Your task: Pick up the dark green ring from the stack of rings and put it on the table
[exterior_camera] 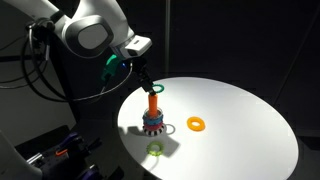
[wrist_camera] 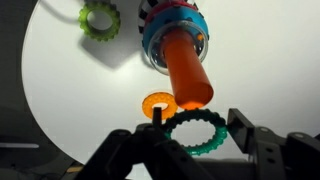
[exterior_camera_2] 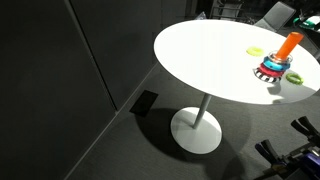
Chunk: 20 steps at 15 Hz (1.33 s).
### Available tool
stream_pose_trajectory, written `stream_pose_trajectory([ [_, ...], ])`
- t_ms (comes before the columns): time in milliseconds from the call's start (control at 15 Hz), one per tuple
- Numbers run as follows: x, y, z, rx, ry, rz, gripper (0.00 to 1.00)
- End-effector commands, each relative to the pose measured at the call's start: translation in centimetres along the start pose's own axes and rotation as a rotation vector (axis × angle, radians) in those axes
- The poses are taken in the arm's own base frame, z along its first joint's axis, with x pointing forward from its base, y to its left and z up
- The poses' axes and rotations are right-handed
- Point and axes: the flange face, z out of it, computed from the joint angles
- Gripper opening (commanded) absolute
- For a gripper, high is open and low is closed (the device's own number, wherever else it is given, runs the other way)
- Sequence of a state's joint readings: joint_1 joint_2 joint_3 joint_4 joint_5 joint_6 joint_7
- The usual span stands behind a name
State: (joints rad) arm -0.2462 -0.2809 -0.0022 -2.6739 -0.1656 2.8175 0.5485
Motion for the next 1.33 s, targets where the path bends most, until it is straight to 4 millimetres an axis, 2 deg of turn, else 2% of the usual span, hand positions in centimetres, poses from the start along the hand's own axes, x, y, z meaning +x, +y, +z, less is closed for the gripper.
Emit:
stream_pose_trajectory([
  [0, 2.2, 0.4, -1.5, -0.01, 0.014, 0.018, 0.42],
  [267, 3.8, 2.6, -0.7, -0.056, 0.015, 0.058, 0.42],
  [467, 4.1, 4.8, 0.6, -0.096, 0.0, 0.077, 0.42],
  [733, 3.4, 7.4, 3.3, -0.136, -0.057, 0.068, 0.42],
  [1267, 0.5, 10.0, 8.9, -0.177, -0.198, -0.004, 0.42],
])
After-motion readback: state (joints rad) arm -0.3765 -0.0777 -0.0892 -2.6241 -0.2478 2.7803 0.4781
